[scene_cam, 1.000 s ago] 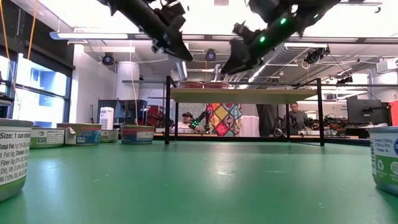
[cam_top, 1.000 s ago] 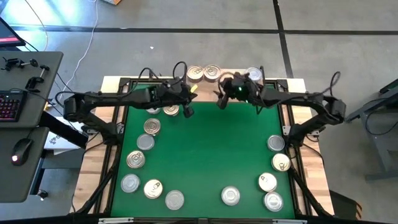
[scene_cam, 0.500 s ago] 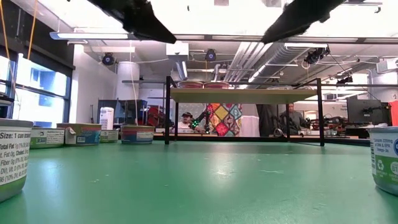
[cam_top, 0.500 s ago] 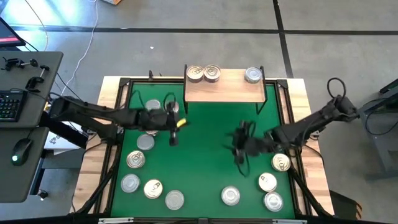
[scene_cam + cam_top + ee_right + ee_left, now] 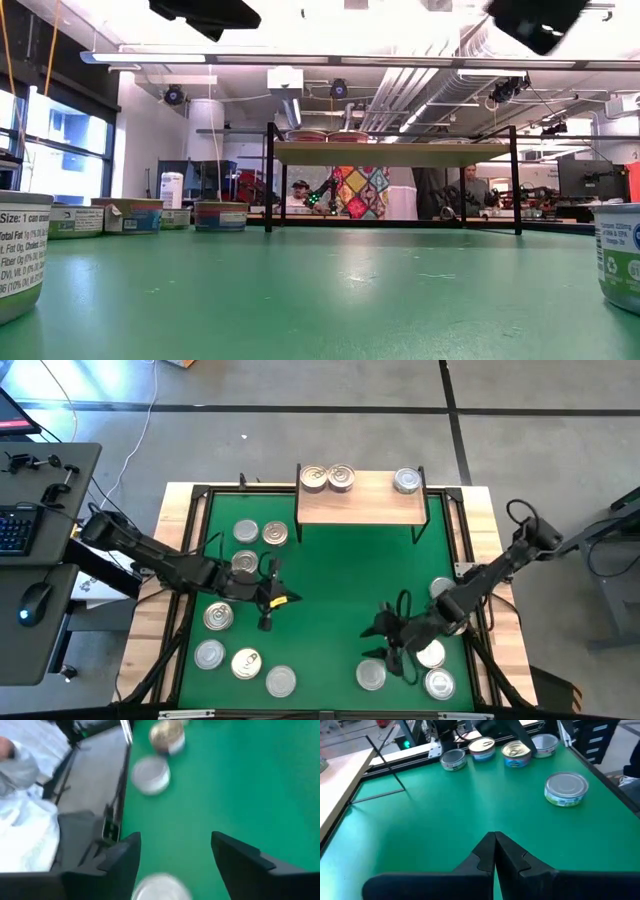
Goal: Stack canned seafood by type on shelf
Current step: Put the green tuna can on the shelf
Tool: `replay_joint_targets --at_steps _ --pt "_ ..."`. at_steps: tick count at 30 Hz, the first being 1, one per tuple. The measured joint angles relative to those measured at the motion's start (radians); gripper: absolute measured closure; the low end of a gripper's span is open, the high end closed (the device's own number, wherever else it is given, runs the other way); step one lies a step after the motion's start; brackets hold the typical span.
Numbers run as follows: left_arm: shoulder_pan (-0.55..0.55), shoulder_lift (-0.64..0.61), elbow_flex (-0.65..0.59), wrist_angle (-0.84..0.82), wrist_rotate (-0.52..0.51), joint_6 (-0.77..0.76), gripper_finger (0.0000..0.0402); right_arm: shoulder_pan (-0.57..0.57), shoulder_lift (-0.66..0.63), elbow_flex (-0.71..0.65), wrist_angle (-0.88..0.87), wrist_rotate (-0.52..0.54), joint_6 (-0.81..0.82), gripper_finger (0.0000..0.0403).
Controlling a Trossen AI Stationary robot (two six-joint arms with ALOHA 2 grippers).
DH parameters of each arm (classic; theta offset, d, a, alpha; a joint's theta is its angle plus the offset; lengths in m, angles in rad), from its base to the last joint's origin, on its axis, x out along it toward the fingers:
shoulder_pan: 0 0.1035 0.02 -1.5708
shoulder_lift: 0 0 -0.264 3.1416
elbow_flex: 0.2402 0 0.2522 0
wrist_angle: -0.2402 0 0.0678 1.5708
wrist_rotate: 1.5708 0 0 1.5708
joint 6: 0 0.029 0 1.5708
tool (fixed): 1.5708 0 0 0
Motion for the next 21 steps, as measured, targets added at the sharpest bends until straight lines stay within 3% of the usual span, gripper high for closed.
replay_joint_targets --at_steps 9,16,21 --pt "0.008 0.045 0.000 0.092 -0.005 0.025 0.0401 0.134 0.235 0.141 -0.098 -0.012 0.030 0.0144" --pt "0.010 0.160 0.000 0.198 -0.001 0.033 0.0402 0.196 0.447 0.251 -0.213 -0.003 0.150 0.0144" --pt "0.022 0.256 0.000 0.228 -0.001 0.027 0.0402 0.182 0.512 0.269 -0.212 0.083 0.123 0.0144"
